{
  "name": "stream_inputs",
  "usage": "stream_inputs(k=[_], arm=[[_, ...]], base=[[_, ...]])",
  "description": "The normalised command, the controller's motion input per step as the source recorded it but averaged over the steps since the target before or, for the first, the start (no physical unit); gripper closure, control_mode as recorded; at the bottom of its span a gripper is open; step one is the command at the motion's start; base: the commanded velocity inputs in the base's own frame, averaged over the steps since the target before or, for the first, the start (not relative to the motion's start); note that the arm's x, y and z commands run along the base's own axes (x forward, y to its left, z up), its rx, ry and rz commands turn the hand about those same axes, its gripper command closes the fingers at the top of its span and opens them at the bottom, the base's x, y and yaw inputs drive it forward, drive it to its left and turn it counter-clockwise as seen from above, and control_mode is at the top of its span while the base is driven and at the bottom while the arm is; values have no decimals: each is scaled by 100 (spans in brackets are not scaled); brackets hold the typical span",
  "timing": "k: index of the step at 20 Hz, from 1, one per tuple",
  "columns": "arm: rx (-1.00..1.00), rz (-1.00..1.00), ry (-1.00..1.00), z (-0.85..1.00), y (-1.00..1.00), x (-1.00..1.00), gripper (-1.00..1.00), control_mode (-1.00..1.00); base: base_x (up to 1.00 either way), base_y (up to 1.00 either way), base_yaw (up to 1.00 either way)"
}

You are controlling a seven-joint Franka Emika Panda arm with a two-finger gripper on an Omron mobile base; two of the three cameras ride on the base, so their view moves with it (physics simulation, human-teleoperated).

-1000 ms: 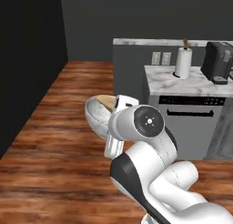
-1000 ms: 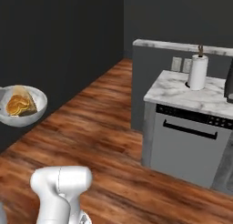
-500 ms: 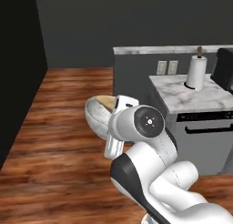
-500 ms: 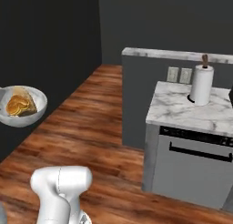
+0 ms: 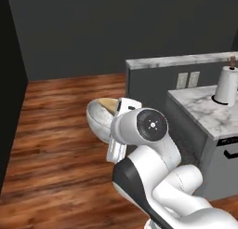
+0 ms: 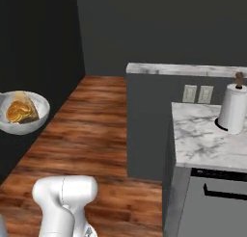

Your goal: Pick up the heated bread from the toaster oven and place it in the bowl. Then move the bread bowl to the dining counter.

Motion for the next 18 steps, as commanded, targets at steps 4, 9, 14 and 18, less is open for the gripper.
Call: stream_inputs(k=[4, 9, 14, 18], arm=[[0, 0, 0, 0, 0, 0, 100, 100], [0, 0, 0, 0, 0, 0, 100, 100], [0, 0, 0, 0, 0, 0, 100, 100], [0, 0, 0, 0, 0, 0, 100, 100]], base=[[100, 75, -36], [100, 79, -43], [100, 81, -45], [100, 82, -47]])
